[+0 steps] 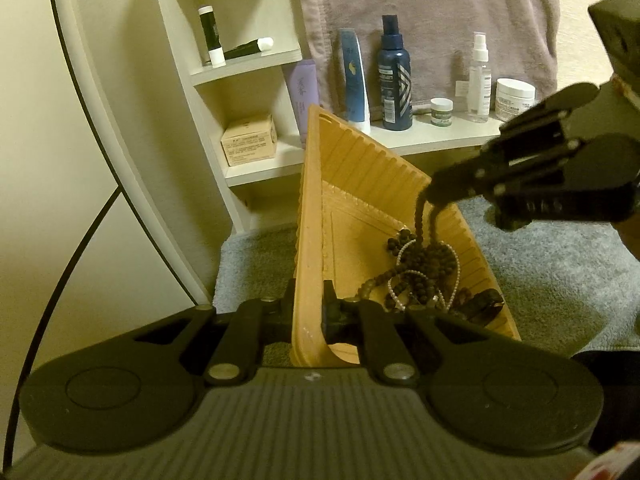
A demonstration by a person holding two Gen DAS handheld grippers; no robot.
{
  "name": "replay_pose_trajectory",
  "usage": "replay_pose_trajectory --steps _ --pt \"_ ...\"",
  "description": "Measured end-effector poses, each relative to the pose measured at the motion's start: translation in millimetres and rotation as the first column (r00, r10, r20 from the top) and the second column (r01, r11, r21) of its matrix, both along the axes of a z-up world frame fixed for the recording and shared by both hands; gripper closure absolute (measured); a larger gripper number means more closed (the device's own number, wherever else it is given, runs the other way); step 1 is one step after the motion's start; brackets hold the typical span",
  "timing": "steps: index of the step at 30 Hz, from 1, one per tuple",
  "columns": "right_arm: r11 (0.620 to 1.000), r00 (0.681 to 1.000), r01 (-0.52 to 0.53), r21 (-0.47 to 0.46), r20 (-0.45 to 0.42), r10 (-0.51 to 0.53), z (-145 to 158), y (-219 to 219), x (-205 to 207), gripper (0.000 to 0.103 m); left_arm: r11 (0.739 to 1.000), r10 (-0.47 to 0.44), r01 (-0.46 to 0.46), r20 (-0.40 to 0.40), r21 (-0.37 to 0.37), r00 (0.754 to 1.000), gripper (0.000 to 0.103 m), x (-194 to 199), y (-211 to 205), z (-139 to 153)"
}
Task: Organize jewelry
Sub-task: 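Lift the wooden bead necklace and lower it into the orange tray, then move the right gripper to the black watch and grasp its strap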
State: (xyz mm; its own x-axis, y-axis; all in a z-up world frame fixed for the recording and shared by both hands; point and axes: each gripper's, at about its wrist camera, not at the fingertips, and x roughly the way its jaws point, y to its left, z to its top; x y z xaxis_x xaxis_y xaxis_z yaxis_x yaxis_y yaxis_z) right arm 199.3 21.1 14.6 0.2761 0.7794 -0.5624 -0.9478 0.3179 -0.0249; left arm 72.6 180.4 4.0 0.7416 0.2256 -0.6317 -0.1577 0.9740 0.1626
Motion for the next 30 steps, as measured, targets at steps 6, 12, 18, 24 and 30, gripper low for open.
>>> replay_pose_trajectory --steps 6,12,18,24,30 --pt "0.999 0.999 0.016 -0.029 -0.03 -0.017 -15 -6 7 0.097 1.0 0.005 -0.005 -0.002 -0.002 1.0 0.095 1 1 -1" --pt "0.999 0.996 0.028 -0.025 -0.083 -0.03 -20 -5 13 0.097 1.0 0.003 -0.003 -0.003 0.002 1.0 0.095 1 1 0" --pt "0.998 0.988 0.046 0.046 -0.151 -0.038 -15 -12 20 0.095 1.0 0.0 0.0 -0.002 0.005 1.0 0.095 1 1 0" --pt "0.98 0.977 0.148 0.132 -0.176 -0.123 -9 -42 26 0.053 1.0 0.001 -0.001 -0.002 0.003 1.0 0.095 1 1 0" --pt "0.944 0.936 0.309 0.119 -0.215 -0.279 -27 -84 21 0.049 1.0 0.001 -0.001 0.002 0.002 1.0 0.095 -1 1 -1"
